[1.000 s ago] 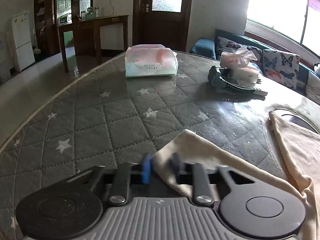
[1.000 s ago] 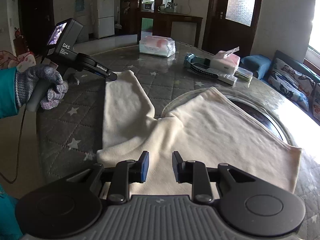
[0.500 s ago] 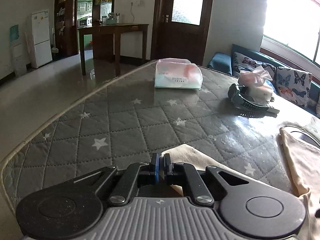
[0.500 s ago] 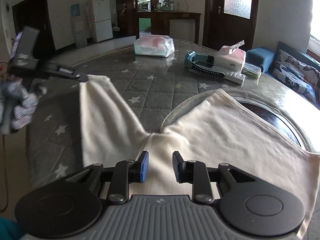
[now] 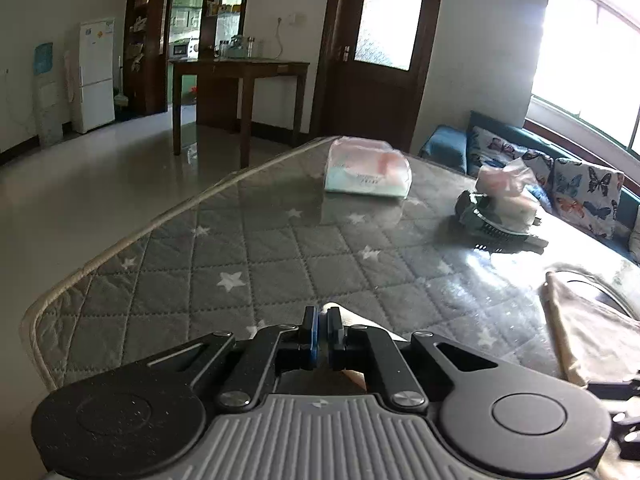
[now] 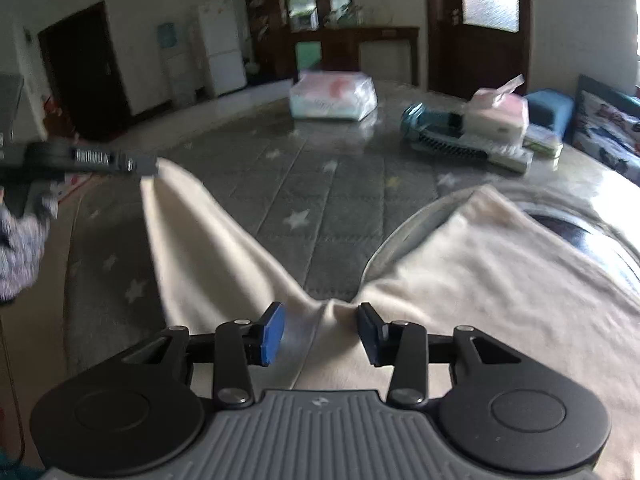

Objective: Fold clothes

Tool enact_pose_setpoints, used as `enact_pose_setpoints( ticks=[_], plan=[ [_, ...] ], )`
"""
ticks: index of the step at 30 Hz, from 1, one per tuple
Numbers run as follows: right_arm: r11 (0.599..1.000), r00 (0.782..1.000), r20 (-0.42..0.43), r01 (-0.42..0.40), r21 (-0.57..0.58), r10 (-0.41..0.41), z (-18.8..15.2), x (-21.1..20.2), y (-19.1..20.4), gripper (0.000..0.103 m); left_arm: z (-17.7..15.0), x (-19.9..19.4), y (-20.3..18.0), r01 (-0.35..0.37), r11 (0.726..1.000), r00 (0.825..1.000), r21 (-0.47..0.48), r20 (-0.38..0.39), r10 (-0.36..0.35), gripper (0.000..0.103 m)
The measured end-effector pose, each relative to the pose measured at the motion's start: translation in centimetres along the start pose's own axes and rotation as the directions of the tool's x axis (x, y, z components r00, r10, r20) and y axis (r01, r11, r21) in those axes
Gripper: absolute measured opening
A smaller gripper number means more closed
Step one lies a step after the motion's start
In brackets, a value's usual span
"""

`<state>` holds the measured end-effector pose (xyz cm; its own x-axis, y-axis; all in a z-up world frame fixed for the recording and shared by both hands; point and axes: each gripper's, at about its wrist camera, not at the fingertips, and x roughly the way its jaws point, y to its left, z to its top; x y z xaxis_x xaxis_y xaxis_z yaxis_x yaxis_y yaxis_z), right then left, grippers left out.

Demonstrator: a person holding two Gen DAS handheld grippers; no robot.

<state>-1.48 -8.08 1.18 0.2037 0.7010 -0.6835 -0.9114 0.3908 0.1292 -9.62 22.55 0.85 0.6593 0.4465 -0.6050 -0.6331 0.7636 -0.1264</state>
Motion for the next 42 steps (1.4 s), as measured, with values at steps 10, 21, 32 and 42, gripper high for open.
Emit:
enact_pose_setpoints(
  ticks=[10, 21, 32, 42],
  plan=[
    [0.994, 0.996, 0.006, 0.089, -0.056, -0.088, -1.4, -4.3, 0.0, 0.040, 1.1, -0.6, -0.5, 0.033, 0.999, 0.999, -0.006, 0.039, -0.032, 0.005],
    [0.965, 0.994, -0.025, 0.100, -0.244, -0.109, -5.4, -5.0, 5.5, 0.037, 3.5, -3.8, -3.1, 0.104, 0.994, 0.984, 0.031, 0.142, -0.107, 0.005],
    [0.982, 0.984, 0.035, 0.176, -0.064, -0.174, -4.9, -9.1, 1.7, 0.036, 4.8, -9.6, -10.8, 0.315, 0.931, 0.908, 0.185, 0.227, -0.352, 0.005],
    [0.918, 0.926, 0.071, 0.353, 0.181, -0.370, -7.2, -14.8, -4.1, 0.036, 1.2, -12.3, -22.0, 0.610, 0.704, 0.743, 0.364, 0.045, -0.668, 0.005]
  ],
)
